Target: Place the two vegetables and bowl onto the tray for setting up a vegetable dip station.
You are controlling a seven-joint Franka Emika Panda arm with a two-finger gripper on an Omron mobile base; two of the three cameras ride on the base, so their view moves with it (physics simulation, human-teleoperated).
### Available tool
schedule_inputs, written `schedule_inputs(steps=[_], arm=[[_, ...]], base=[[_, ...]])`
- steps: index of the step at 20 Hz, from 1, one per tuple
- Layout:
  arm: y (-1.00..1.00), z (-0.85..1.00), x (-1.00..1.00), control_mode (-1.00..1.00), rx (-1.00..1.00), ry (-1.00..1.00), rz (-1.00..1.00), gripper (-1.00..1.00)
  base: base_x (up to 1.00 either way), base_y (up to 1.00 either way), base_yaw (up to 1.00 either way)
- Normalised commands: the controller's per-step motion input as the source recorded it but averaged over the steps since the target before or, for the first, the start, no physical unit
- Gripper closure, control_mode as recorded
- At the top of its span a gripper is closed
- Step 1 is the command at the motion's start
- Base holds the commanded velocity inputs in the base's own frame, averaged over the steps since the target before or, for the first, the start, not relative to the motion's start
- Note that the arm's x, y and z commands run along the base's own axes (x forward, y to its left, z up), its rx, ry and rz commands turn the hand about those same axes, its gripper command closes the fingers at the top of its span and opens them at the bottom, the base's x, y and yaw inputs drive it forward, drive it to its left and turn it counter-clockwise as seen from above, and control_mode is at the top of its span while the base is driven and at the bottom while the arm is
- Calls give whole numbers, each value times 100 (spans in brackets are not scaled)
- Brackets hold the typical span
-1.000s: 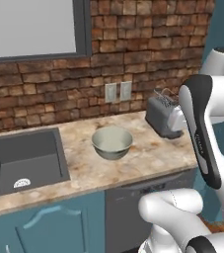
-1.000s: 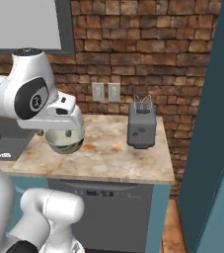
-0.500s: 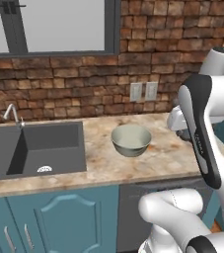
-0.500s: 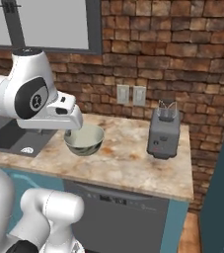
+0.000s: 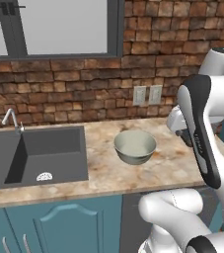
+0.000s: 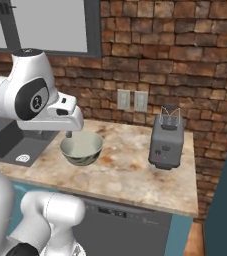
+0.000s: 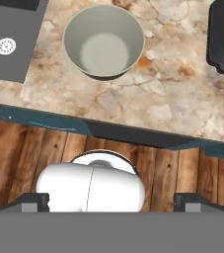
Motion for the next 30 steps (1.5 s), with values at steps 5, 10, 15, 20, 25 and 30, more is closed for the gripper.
schedule_inputs(steps=[5,10,15,20,25,30], arm=[[0,0,0,100,0,0,0,-100],[0,0,0,100,0,0,0,-100],[32,-5,8,-100,-3,0,0,-100],[58,-19,29,-100,-7,0,3,-100],[13,-29,59,-100,-1,0,13,-100],[8,-48,65,-100,0,0,23,-100]], base=[[32,14,0],[26,1,0],[6,0,0],[0,0,0],[0,0,0],[0,0,0]])
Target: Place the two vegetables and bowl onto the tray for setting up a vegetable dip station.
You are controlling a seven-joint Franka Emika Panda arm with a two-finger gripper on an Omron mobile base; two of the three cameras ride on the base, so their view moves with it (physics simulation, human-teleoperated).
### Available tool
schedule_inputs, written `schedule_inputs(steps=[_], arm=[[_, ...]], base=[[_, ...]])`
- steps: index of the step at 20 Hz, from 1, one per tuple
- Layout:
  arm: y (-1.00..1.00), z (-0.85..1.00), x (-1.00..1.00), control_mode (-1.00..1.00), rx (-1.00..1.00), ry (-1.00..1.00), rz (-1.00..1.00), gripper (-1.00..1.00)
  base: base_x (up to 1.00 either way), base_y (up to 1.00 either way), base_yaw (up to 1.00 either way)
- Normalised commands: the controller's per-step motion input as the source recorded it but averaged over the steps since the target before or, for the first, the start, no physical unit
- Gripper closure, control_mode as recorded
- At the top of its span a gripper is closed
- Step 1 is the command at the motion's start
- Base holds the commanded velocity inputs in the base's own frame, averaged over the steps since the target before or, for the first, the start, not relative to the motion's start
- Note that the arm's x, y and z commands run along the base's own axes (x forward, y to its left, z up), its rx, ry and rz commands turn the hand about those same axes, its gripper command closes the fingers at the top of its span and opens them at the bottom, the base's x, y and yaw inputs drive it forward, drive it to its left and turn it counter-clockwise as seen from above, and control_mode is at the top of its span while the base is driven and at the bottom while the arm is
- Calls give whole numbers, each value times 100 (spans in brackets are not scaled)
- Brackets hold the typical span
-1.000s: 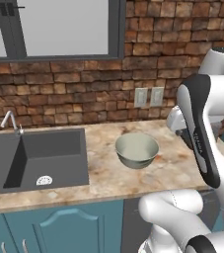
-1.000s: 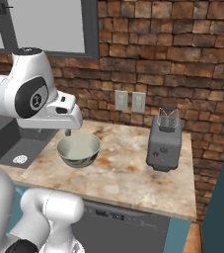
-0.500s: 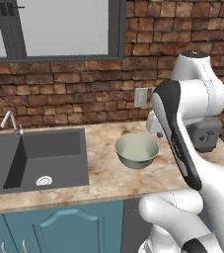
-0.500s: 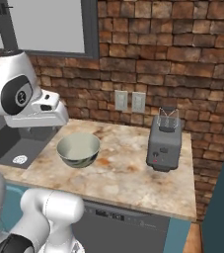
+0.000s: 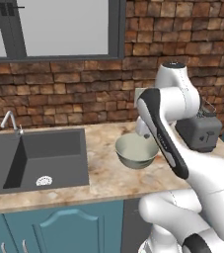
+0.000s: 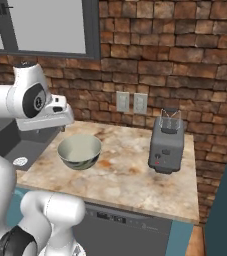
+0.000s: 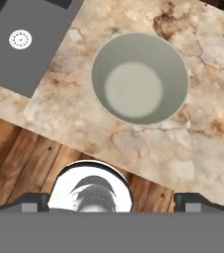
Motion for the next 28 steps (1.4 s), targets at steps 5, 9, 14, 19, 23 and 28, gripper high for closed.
schedule_inputs(steps=[5,9,14,19,23,28], arm=[[28,-35,39,-100,0,0,17,-100],[29,-37,30,-100,-1,0,15,-100],[9,-26,23,-100,-1,0,8,-100],[6,-40,25,-100,-3,0,6,-100],[6,-43,21,-100,-3,0,6,-100],[3,-43,22,-100,-1,0,7,-100]], base=[[0,0,0],[0,0,0],[0,0,0],[0,0,0],[0,0,0],[0,0,0]])
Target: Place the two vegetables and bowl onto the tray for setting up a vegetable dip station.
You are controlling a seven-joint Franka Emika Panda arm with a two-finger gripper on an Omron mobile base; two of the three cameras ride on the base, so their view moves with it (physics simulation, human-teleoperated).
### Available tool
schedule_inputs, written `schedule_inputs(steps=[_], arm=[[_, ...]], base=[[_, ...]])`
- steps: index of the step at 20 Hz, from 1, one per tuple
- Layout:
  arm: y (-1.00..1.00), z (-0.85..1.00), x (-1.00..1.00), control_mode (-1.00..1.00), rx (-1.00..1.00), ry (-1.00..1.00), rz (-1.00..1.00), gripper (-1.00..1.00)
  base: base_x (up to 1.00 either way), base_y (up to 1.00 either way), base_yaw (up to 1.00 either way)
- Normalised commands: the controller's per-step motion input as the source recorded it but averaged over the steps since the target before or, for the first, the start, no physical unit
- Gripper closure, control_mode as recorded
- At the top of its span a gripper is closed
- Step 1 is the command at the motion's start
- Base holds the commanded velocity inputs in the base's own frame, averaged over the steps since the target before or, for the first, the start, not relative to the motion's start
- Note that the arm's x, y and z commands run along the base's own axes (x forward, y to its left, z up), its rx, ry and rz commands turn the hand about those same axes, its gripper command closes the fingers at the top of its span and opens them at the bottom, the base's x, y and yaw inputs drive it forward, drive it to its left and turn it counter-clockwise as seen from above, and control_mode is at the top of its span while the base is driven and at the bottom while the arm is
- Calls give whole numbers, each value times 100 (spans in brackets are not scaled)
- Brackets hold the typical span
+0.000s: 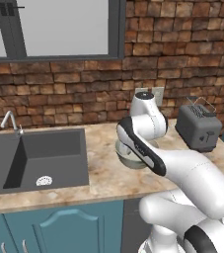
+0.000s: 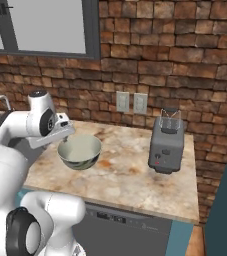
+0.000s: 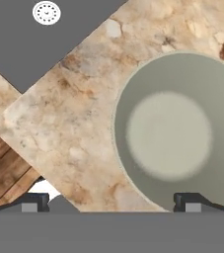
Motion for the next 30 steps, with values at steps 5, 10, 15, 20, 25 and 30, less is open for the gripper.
schedule_inputs(steps=[5,10,15,20,25,30], arm=[[0,-36,26,-100,0,0,7,-100],[0,-28,31,-100,0,0,6,-100],[0,-24,26,-100,0,0,5,-100],[8,-14,1,-100,0,1,4,-100],[17,-10,0,-100,0,1,1,-100],[3,-21,0,-100,0,0,0,-100]], base=[[0,0,0],[0,0,0],[0,0,0],[0,0,0],[0,0,0],[0,0,0]])
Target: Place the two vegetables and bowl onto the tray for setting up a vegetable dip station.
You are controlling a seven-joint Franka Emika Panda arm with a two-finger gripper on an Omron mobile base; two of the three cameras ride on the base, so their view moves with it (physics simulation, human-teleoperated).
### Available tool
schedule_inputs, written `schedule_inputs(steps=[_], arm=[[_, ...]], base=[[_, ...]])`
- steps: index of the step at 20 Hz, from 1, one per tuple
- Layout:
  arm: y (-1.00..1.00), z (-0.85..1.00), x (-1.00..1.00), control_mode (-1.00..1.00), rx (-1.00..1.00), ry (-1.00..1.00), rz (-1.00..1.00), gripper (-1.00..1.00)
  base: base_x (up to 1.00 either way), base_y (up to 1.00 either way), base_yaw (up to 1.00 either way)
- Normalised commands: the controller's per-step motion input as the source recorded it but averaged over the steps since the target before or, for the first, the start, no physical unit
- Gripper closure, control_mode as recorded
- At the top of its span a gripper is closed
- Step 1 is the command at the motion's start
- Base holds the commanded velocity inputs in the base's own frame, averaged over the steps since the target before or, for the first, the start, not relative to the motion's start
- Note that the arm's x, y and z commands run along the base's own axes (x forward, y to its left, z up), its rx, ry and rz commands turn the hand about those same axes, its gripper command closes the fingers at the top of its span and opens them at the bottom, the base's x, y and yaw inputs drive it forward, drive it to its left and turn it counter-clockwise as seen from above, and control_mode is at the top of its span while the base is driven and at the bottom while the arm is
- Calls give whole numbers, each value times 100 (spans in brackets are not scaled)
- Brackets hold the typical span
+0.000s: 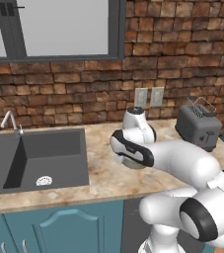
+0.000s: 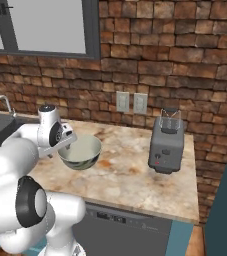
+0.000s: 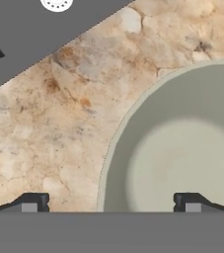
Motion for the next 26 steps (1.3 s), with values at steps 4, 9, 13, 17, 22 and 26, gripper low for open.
schedule_inputs(steps=[4,9,13,17,22,26], arm=[[0,-17,0,-100,0,0,0,-100],[0,-12,0,-100,0,1,0,-100],[0,-10,0,-100,0,3,0,-100],[0,-9,0,-100,0,3,0,-100],[2,-8,3,-100,0,2,0,100],[9,-1,5,-100,0,1,0,100]], base=[[0,0,0],[0,0,0],[0,0,0],[0,0,0],[0,0,0],[0,0,0]])
